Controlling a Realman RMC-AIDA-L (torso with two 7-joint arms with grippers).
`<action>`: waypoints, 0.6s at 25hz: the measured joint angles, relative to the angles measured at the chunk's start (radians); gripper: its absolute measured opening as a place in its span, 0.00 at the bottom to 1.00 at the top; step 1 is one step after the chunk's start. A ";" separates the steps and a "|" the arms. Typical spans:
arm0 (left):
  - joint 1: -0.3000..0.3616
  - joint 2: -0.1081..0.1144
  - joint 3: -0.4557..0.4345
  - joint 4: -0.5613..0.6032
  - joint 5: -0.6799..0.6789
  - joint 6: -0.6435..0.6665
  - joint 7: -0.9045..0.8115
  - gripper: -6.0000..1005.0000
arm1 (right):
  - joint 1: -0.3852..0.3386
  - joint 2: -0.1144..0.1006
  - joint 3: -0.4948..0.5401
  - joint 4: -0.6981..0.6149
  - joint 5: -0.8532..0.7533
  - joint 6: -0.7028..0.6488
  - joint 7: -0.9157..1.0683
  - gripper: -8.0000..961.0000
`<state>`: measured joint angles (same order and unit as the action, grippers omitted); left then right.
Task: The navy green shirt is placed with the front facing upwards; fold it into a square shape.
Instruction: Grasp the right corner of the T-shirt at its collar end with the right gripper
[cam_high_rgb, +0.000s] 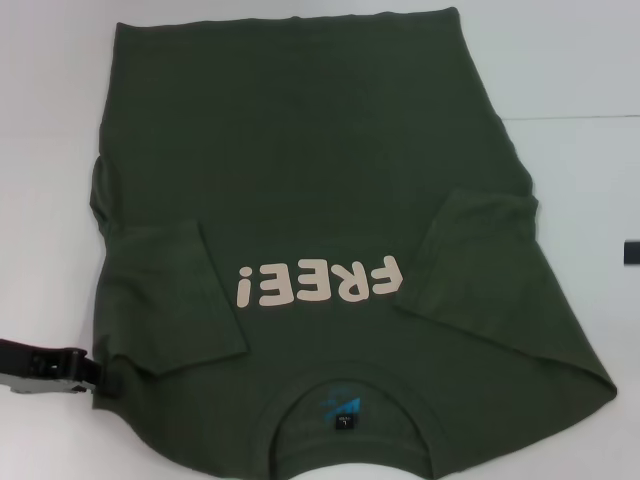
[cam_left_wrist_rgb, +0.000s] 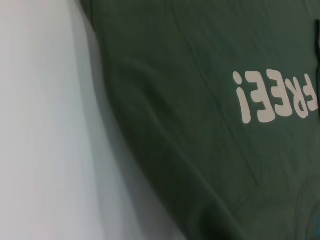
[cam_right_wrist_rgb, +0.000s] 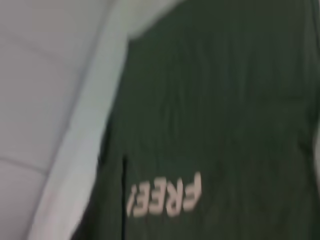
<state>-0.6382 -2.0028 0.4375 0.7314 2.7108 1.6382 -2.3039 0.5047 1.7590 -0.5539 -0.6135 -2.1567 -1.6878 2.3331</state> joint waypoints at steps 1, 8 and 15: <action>0.000 0.001 0.000 0.002 -0.002 0.000 0.001 0.04 | 0.023 -0.005 0.000 -0.007 -0.049 -0.019 0.030 0.83; 0.005 0.003 0.000 0.014 -0.016 0.016 0.022 0.04 | 0.117 -0.015 0.001 -0.073 -0.271 -0.102 0.151 0.75; 0.006 0.004 0.001 0.014 -0.016 0.017 0.027 0.04 | 0.110 -0.015 0.005 -0.076 -0.295 -0.104 0.122 0.78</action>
<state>-0.6319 -1.9988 0.4387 0.7456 2.6945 1.6553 -2.2772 0.6145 1.7435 -0.5491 -0.6892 -2.4514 -1.7918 2.4547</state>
